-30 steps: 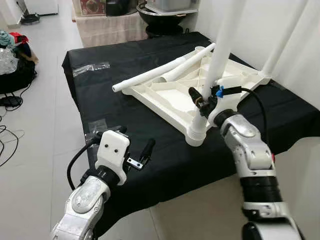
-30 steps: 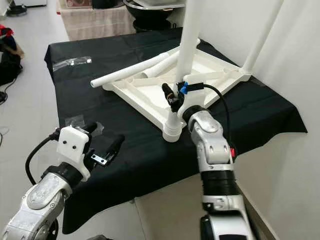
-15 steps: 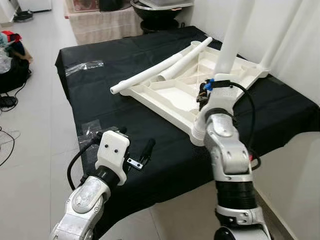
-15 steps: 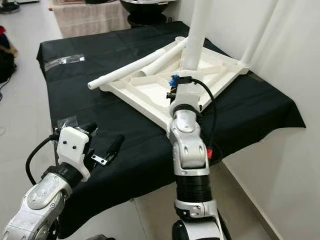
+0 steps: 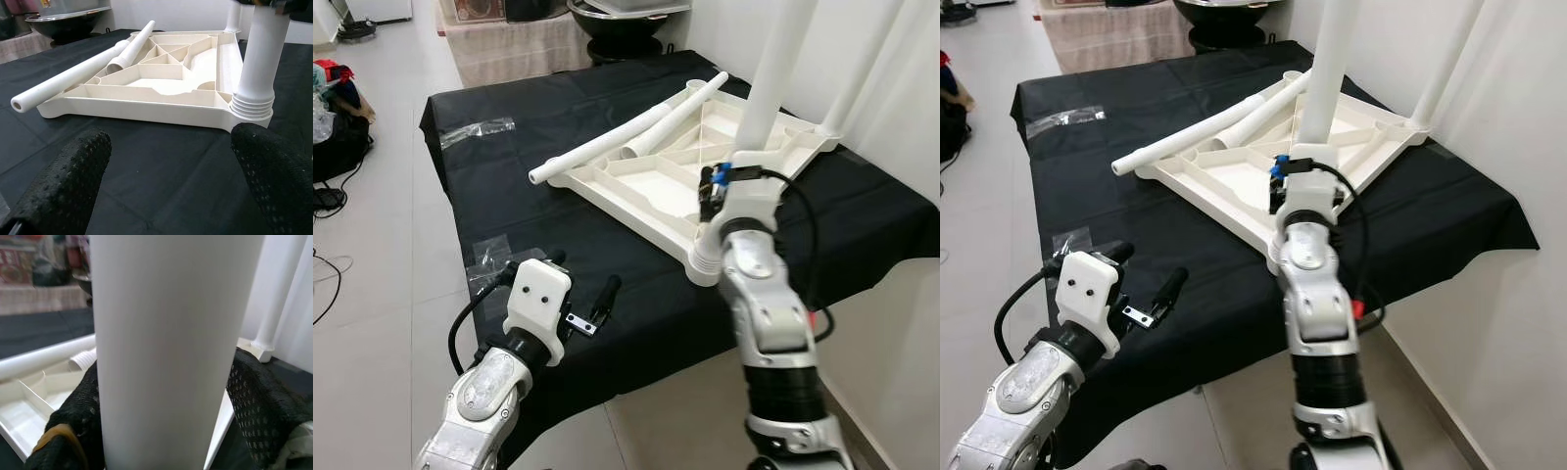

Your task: Building children table

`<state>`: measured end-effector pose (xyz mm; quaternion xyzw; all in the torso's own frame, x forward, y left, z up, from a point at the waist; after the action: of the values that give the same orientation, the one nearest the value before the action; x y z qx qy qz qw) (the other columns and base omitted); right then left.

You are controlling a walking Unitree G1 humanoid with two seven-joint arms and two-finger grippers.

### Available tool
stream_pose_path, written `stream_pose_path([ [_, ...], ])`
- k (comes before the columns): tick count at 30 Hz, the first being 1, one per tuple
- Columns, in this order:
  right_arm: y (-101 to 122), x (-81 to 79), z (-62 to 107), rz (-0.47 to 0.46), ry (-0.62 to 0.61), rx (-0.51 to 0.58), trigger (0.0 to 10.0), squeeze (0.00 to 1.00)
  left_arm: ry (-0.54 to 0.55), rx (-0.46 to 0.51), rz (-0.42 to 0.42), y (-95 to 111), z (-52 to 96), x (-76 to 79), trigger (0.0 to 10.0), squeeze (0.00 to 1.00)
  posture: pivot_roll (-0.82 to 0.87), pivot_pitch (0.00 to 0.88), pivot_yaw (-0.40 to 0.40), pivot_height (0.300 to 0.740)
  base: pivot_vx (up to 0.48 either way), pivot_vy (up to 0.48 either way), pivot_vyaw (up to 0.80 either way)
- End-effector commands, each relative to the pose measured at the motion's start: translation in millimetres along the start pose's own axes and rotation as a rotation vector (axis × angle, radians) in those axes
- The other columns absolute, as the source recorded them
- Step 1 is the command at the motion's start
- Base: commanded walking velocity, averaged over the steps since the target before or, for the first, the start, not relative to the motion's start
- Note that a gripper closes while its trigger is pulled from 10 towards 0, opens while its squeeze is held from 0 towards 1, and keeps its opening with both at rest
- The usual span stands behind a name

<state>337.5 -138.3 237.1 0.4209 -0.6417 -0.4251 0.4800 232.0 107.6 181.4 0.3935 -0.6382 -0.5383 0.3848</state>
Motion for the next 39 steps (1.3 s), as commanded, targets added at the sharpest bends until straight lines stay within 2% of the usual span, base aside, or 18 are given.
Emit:
stream_pose_path([
  [1,-1.9,12.2,-1.3,-0.034,0.1,0.052,10.0,0.0,0.004,-0.016,-0.005,-4.4,0.7,-1.1,10.0,0.0,0.02,0.071,-0.051,0.74,0.0,0.0,0.0],
  [2,-2.4,15.9,-2.0,-0.02,0.145,0.074,10.0,0.0,0.004,-0.015,-0.005,-4.3,0.4,-1.0,10.0,0.0,0.02,0.071,-0.051,0.74,0.0,0.0,0.0],
  [4,-2.4,15.9,-2.0,-0.02,0.145,0.074,10.0,0.0,0.004,-0.015,-0.005,-4.3,0.4,-1.0,10.0,0.0,0.02,0.071,-0.051,0.74,0.0,0.0,0.0],
  [6,-2.9,21.4,-2.1,-0.036,0.286,0.105,10.0,0.0,0.006,-0.013,-0.005,-4.1,0.1,-1.4,10.0,0.0,0.02,0.074,-0.05,0.74,0.0,0.0,0.0],
  [8,-2.8,23.6,-1.8,-0.057,0.338,0.113,10.0,0.0,0.005,-0.013,-0.006,-4.0,0.0,-1.6,10.0,0.0,0.02,0.074,-0.05,0.74,0.0,0.0,0.0],
  [9,-4.2,24.1,-1.2,-0.063,0.408,0.114,10.0,0.0,0.006,-0.013,-0.006,-4.0,0.0,-1.7,10.0,0.0,0.02,0.077,-0.05,0.74,0.0,0.0,0.0],
  [12,-7.2,20.0,1.5,-0.114,0.622,0.103,10.0,0.0,0.006,-0.011,-0.002,-3.9,-0.5,-1.4,10.0,0.0,0.02,0.079,-0.05,0.74,0.0,0.0,0.0],
  [15,-8.7,14.9,3.1,-0.138,0.768,0.12,10.0,0.0,0.003,-0.01,-0.002,-3.7,-1.2,-0.8,10.0,0.0,0.02,0.08,-0.049,0.74,0.0,0.0,0.0],
  [16,-8.7,14.9,3.1,-0.138,0.768,0.12,10.0,0.0,0.003,-0.01,-0.002,-3.7,-1.2,-0.8,10.0,0.0,0.02,0.08,-0.049,0.74,0.0,0.0,0.0],
  [17,-10.5,11.8,3.0,-0.15,0.854,0.13,10.0,0.0,0.003,-0.008,-0.003,-3.3,-1.7,-0.9,10.0,0.0,0.03,0.078,-0.054,0.74,0.0,0.0,0.0],
  [19,-11.2,8.6,2.1,-0.174,0.94,0.143,10.0,0.0,0.004,-0.006,-0.005,-2.6,-2.0,-1.2,10.0,0.0,0.03,0.079,-0.058,0.74,0.0,0.0,0.0],
  [22,-11.1,7.4,1.5,-0.186,0.977,0.151,10.0,0.0,0.004,-0.005,-0.007,-2.3,-2.1,-1.4,10.0,0.0,0.03,0.079,-0.058,0.74,0.0,0.0,0.0],
  [24,-8.7,0.7,-0.9,-0.227,1.111,0.183,10.0,0.0,0.008,-0.003,-0.007,-1.7,-1.3,-1.6,10.0,0.0,0.04,0.079,-0.06,0.74,0.0,0.0,0.0],
  [26,-7.9,-0.8,-1.8,-0.238,1.152,0.192,10.0,0.0,0.009,-0.003,-0.006,-1.5,-1.0,-1.6,10.0,0.0,0.04,0.079,-0.06,0.74,0.0,0.0,0.0],
  [30,-6.1,-19.2,-16.9,-0.267,1.242,0.168,10.0,0.0,0.001,-0.001,0.008,-1.0,0.4,3.4,10.0,0.0,0.04,0.082,-0.061,0.74,0.0,0.0,0.0],
  [33,-6.1,-21.9,-20.3,-0.261,1.238,0.165,10.0,0.0,0.0,-0.001,0.009,-1.2,0.5,3.8,10.0,0.0,0.04,0.082,-0.063,0.74,0.0,0.0,0.0],
  [38,-6.0,-35.5,-34.2,-0.236,1.185,0.13,10.0,0.0,0.005,-0.003,0.01,-1.6,0.9,4.0,10.0,0.0,0.05,0.086,-0.067,0.74,0.0,0.0,0.0],
  [39,-6.1,-36.8,-36.4,-0.233,1.171,0.129,7.5,0.0,0.006,-0.003,0.009,-1.6,0.9,3.9,10.0,0.0,0.05,0.086,-0.069,0.74,0.0,0.0,0.0],
])
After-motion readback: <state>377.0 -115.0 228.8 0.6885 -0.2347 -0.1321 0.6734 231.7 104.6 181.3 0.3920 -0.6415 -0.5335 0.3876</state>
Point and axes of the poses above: a point about 5 cm out from each wrist's last joint towards the gripper, its own z axis pointing back from the gripper into the wrist, its own y axis along the axis of the wrist's last joint, x = y × z, the point moved 1 cm from there along -z, pointing out of the wrist towards the gripper, and after that the axes turned 11 degrees about z, right-handed, at the moved point
